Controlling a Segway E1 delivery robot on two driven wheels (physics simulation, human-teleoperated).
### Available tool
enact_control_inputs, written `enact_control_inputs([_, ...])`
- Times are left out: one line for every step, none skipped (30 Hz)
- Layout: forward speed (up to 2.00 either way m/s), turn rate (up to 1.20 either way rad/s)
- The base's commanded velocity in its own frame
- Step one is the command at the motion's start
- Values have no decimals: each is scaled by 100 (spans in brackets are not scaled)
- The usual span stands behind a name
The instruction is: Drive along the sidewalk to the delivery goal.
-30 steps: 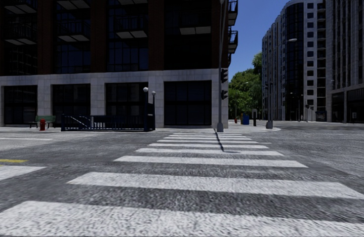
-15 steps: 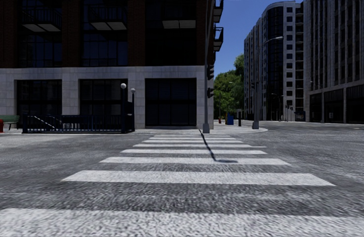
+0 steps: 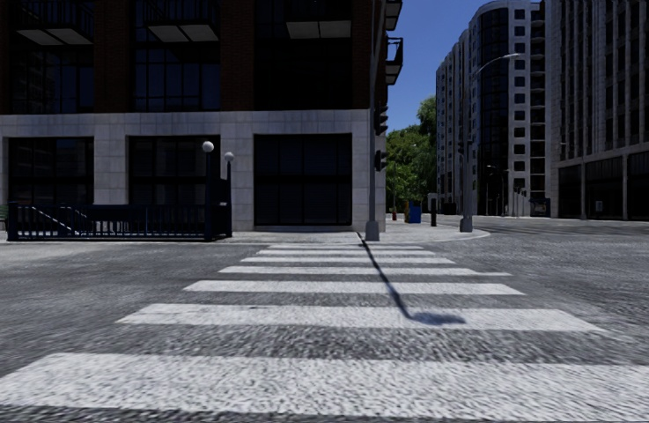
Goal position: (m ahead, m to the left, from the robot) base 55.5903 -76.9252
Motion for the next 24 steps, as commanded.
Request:
enact_control_inputs([200,0])
enact_control_inputs([200,0])
enact_control_inputs([200,0])
enact_control_inputs([200,0])
enact_control_inputs([200,0])
enact_control_inputs([200,0])
enact_control_inputs([200,0])
enact_control_inputs([200,0])
enact_control_inputs([200,0])
enact_control_inputs([200,0])
enact_control_inputs([200,0])
enact_control_inputs([200,0])
enact_control_inputs([200,0])
enact_control_inputs([200,0])
enact_control_inputs([200,0])
enact_control_inputs([200,0])
enact_control_inputs([200,0])
enact_control_inputs([200,0])
enact_control_inputs([200,0])
enact_control_inputs([200,0])
enact_control_inputs([200,0])
enact_control_inputs([200,0])
enact_control_inputs([200,0])
enact_control_inputs([200,0])
